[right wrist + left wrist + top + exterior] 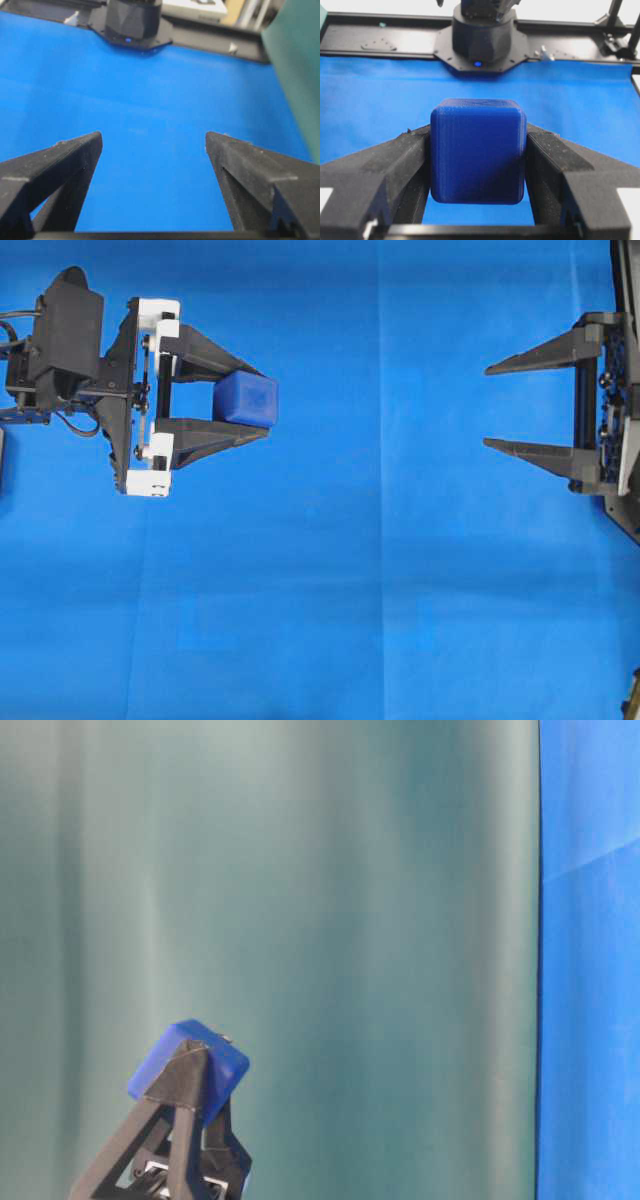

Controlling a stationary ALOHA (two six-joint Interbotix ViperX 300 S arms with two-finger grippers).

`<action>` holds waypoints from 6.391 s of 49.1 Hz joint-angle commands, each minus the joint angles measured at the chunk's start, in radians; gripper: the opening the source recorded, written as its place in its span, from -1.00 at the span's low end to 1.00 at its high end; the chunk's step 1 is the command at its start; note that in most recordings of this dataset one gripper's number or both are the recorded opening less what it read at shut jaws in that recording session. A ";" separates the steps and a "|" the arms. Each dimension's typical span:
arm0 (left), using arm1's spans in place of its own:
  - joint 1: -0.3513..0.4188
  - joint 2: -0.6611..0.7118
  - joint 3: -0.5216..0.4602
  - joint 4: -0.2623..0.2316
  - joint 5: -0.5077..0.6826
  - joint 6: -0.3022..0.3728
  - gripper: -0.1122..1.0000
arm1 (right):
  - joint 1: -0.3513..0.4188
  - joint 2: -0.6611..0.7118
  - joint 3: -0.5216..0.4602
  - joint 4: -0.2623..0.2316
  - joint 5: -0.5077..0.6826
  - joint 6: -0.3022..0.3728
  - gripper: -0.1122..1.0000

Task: Handover the blue block to the right arm after grasping it with the left arm, then place it in the designated position.
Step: 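Lift the cube and rotate the left gripper to hold it upright, then rotate the right gripper to face the held cube, then move the right gripper toward the left gripper around the cube, then close the right gripper on the cube and open the left gripper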

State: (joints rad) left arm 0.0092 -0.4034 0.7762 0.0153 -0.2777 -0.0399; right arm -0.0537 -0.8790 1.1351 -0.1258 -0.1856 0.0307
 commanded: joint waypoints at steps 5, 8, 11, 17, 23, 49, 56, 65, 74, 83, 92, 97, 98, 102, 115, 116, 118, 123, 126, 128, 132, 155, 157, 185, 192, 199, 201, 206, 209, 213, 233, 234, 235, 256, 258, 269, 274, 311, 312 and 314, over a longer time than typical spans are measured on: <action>0.002 -0.015 -0.011 -0.002 -0.012 -0.008 0.04 | 0.000 0.000 -0.060 -0.110 0.035 -0.041 0.94; 0.002 -0.015 -0.011 -0.002 -0.014 -0.009 0.03 | 0.000 -0.006 -0.075 -0.153 0.061 -0.066 0.94; 0.002 -0.015 -0.011 -0.002 -0.017 -0.011 0.04 | 0.000 -0.012 -0.091 -0.189 0.087 -0.092 0.94; 0.002 -0.015 -0.009 -0.002 -0.018 -0.011 0.03 | 0.000 -0.017 -0.120 -0.250 0.133 -0.135 0.94; 0.002 -0.015 -0.009 -0.002 -0.018 -0.011 0.04 | 0.000 -0.015 -0.129 -0.325 0.153 -0.189 0.94; 0.002 -0.015 -0.009 -0.002 -0.018 -0.012 0.04 | 0.003 -0.012 -0.130 -0.653 0.135 -0.356 0.94; 0.002 -0.015 -0.009 -0.002 -0.018 -0.012 0.04 | 0.003 -0.012 -0.130 -0.716 0.129 -0.359 0.94; 0.002 -0.015 -0.009 -0.003 -0.018 -0.012 0.04 | 0.003 -0.012 -0.130 -0.805 0.127 -0.365 0.93; 0.002 -0.015 -0.011 -0.003 -0.018 -0.012 0.03 | 0.003 -0.012 -0.130 -0.879 0.129 -0.365 0.91; 0.002 -0.015 -0.009 -0.002 -0.018 -0.012 0.03 | 0.002 -0.012 -0.130 -0.900 0.133 -0.365 0.91; 0.002 -0.015 -0.009 -0.003 -0.020 -0.012 0.03 | 0.003 -0.012 -0.130 -0.902 0.132 -0.365 0.91; 0.002 -0.015 -0.009 -0.003 -0.018 -0.012 0.04 | 0.003 -0.012 -0.130 -0.902 0.132 -0.365 0.91; 0.002 -0.015 -0.009 -0.002 -0.018 -0.012 0.03 | 0.003 -0.012 -0.130 -0.902 0.132 -0.365 0.91; 0.002 -0.015 -0.009 -0.003 -0.018 -0.012 0.04 | 0.003 -0.014 -0.130 -0.904 0.130 -0.365 0.91; 0.002 -0.015 -0.009 -0.003 -0.018 -0.012 0.04 | 0.003 -0.014 -0.130 -0.907 0.129 -0.365 0.91; 0.003 -0.015 -0.009 -0.002 -0.018 -0.012 0.03 | 0.003 -0.014 -0.130 -0.907 0.129 -0.365 0.91; 0.002 -0.015 -0.009 -0.003 -0.018 -0.012 0.03 | 0.003 -0.014 -0.130 -0.908 0.129 -0.365 0.91; 0.002 -0.015 -0.009 -0.003 -0.018 -0.012 0.04 | 0.003 -0.012 -0.130 -0.907 0.129 -0.365 0.91; 0.002 -0.015 -0.009 -0.003 -0.018 -0.012 0.03 | 0.003 -0.012 -0.130 -0.908 0.129 -0.365 0.91; 0.003 -0.015 -0.009 -0.003 -0.018 -0.012 0.03 | 0.003 -0.012 -0.130 -0.907 0.130 -0.365 0.91; 0.002 -0.017 -0.009 -0.003 -0.018 -0.012 0.03 | 0.005 -0.012 -0.130 -0.908 0.129 -0.365 0.91; 0.002 -0.015 -0.009 -0.003 -0.020 -0.012 0.04 | 0.006 -0.008 -0.130 -0.908 0.129 -0.365 0.91; 0.002 -0.015 -0.008 -0.003 -0.018 -0.012 0.04 | 0.006 -0.005 -0.130 -0.908 0.129 -0.365 0.91; 0.002 -0.017 -0.009 -0.003 -0.018 -0.017 0.03 | 0.006 0.216 -0.279 -0.948 0.087 -0.380 0.91; 0.002 -0.017 -0.008 -0.003 -0.014 -0.017 0.03 | 0.006 0.305 -0.345 -0.948 0.058 -0.382 0.91; 0.002 -0.017 -0.008 -0.003 -0.014 -0.017 0.03 | 0.008 0.387 -0.407 -0.950 0.035 -0.394 0.91; 0.002 -0.017 -0.008 -0.003 -0.012 -0.017 0.03 | 0.006 0.410 -0.425 -0.950 0.028 -0.403 0.91; 0.002 -0.017 -0.008 -0.003 -0.012 -0.017 0.04 | 0.008 0.472 -0.482 -0.950 0.009 -0.417 0.91; 0.002 -0.017 -0.008 -0.003 -0.011 -0.017 0.03 | 0.006 0.508 -0.514 -0.950 0.006 -0.422 0.91; 0.002 -0.017 -0.008 -0.003 -0.011 -0.017 0.04 | 0.006 0.551 -0.557 -0.950 0.006 -0.425 0.91; 0.002 -0.017 -0.008 -0.003 -0.011 -0.015 0.03 | 0.005 0.723 -0.739 -0.950 0.006 -0.426 0.91; 0.002 -0.017 -0.008 -0.003 -0.011 -0.017 0.04 | 0.003 0.729 -0.747 -0.950 0.006 -0.426 0.91; 0.002 -0.017 -0.009 -0.003 -0.011 -0.017 0.04 | 0.005 0.736 -0.753 -0.950 0.005 -0.426 0.91; 0.002 -0.017 -0.008 -0.003 -0.006 -0.015 0.03 | 0.005 0.779 -0.805 -0.950 0.011 -0.426 0.91; 0.002 -0.018 -0.008 -0.003 -0.006 -0.015 0.04 | 0.005 0.778 -0.805 -0.950 0.014 -0.425 0.91; 0.002 -0.017 -0.008 -0.003 -0.006 -0.015 0.04 | 0.005 0.776 -0.805 -0.942 0.098 -0.417 0.44; 0.002 -0.015 -0.009 -0.003 -0.006 -0.015 0.03 | 0.003 0.776 -0.807 -0.939 0.118 -0.413 0.04; 0.002 -0.009 -0.012 -0.002 -0.012 0.029 0.05 | 0.005 0.773 -0.801 -0.937 0.112 -0.400 0.04; 0.002 -0.009 -0.014 -0.002 -0.014 0.028 0.05 | 0.003 0.773 -0.801 -0.937 0.114 -0.400 0.04; 0.002 -0.009 -0.014 -0.002 -0.015 0.017 0.05 | 0.005 0.773 -0.801 -0.936 0.114 -0.400 0.04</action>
State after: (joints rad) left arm 0.0153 -0.4065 0.7777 0.0107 -0.2807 -0.0169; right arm -0.0445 -0.0859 0.3574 -1.0661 -0.0736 -0.3728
